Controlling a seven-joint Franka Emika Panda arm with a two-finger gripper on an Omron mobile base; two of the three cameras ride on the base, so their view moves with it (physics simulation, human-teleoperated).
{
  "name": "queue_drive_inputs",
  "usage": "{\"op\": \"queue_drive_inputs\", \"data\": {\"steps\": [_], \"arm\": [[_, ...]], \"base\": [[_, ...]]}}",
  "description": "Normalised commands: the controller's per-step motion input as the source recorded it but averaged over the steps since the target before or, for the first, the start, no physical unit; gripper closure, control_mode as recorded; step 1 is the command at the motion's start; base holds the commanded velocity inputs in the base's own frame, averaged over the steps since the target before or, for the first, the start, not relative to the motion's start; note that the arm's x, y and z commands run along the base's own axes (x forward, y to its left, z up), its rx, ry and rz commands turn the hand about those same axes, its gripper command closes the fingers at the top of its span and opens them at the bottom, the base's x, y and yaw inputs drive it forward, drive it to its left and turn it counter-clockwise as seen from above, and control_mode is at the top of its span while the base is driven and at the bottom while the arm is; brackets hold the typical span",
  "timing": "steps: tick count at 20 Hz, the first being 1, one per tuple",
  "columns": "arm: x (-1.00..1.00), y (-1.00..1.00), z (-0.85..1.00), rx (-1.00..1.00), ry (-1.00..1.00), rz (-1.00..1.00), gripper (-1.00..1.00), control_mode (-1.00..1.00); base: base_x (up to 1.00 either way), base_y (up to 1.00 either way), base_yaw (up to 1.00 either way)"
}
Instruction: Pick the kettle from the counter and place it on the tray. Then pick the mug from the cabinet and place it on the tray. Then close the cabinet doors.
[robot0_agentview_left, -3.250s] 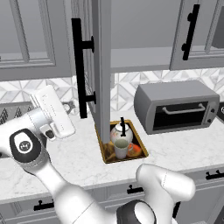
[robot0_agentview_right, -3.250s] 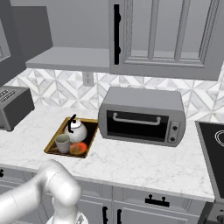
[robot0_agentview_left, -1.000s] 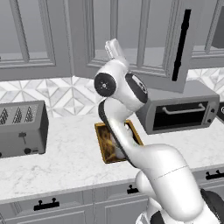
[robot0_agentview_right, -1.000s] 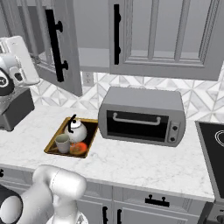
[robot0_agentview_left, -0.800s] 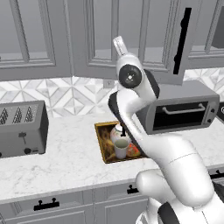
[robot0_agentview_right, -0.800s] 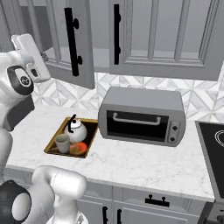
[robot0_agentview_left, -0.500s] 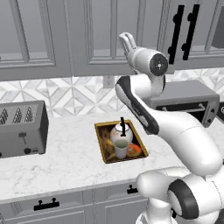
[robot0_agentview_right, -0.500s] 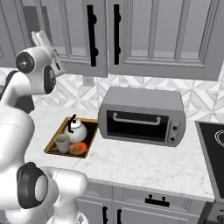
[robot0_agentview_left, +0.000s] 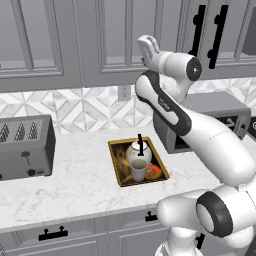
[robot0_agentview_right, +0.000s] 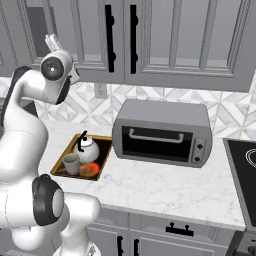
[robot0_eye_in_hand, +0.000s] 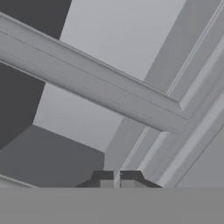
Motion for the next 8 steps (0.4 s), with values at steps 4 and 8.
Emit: {"op": "queue_drive_inputs", "data": {"steps": [4,8], "arm": [[0.64,0.06,-0.32,0.0,0.0,0.0,1.0,-1.0],[0.36,0.0,-0.03,-0.01,0.18,-0.06,1.0,-1.0]], "base": [[0.0,0.0,0.0],[0.0,0.0,0.0]]}}
